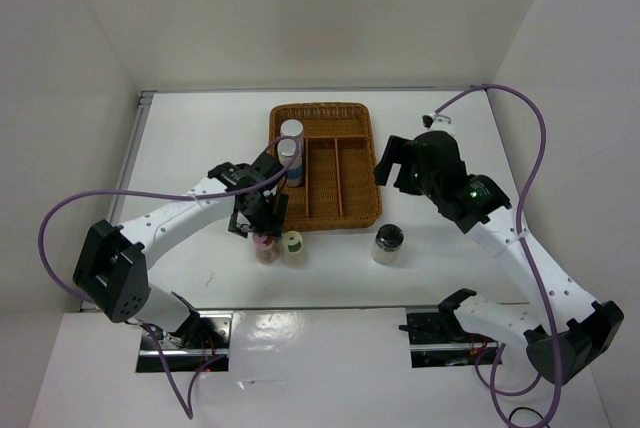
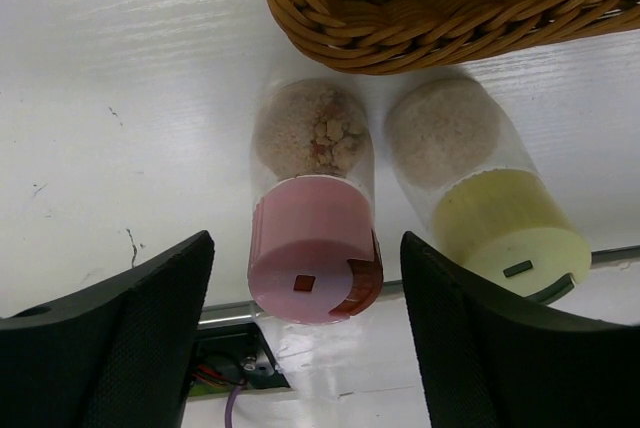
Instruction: Organize the condiment bottles
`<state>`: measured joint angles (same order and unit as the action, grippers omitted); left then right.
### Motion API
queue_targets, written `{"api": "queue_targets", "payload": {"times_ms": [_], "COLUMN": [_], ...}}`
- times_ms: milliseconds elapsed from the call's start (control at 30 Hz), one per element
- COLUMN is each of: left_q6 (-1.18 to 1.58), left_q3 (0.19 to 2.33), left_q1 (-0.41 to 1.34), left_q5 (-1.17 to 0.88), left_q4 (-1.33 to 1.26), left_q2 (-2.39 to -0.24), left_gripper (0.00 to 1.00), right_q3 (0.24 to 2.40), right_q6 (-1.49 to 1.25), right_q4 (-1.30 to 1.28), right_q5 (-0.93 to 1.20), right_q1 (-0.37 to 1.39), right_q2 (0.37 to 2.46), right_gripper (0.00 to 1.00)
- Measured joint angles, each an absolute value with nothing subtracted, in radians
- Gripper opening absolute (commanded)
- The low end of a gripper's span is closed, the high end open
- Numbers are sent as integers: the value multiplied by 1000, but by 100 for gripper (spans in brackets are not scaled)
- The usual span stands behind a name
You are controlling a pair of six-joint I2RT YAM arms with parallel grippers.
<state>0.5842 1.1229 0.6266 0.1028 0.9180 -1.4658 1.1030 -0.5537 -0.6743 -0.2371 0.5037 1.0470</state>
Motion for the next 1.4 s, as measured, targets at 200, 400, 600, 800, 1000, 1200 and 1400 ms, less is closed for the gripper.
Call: {"api": "queue_targets", "payload": {"times_ms": [200,400,600,800,1000,1200,1400], "left_q6": [596,608,610,605,555,472,381], "left_q3": [1122,1120,1152,1395,1679,1964,2236], "left_q1": [627,627,638,638,638,638,638], "left_q5": [112,119,167,205,210,197,184], "left_q4": [918,916,974,1093,1141,1151,1108], "left_q2": [-1466,-1467,-1461,-1433,-1432,-1554,-1781], "left_gripper": [64,50,47,45,45,45,45], "right_q3": [1089,1085,1084,1048,1007,1006,999], "right_q6": [-554,-553,-553,-561,-593,-612,-614], "right_q4": [-674,-675,-675,-673,-674,-675,-675], "right_q5": [-222,-220,-218,-212,-231,-249,-250], "right_q1": [494,493,493,493,490,456,444], "right_q2": [1037,1035,1035,1032,1029,999,974], "right_gripper": [99,99,99,99,99,99,99]}}
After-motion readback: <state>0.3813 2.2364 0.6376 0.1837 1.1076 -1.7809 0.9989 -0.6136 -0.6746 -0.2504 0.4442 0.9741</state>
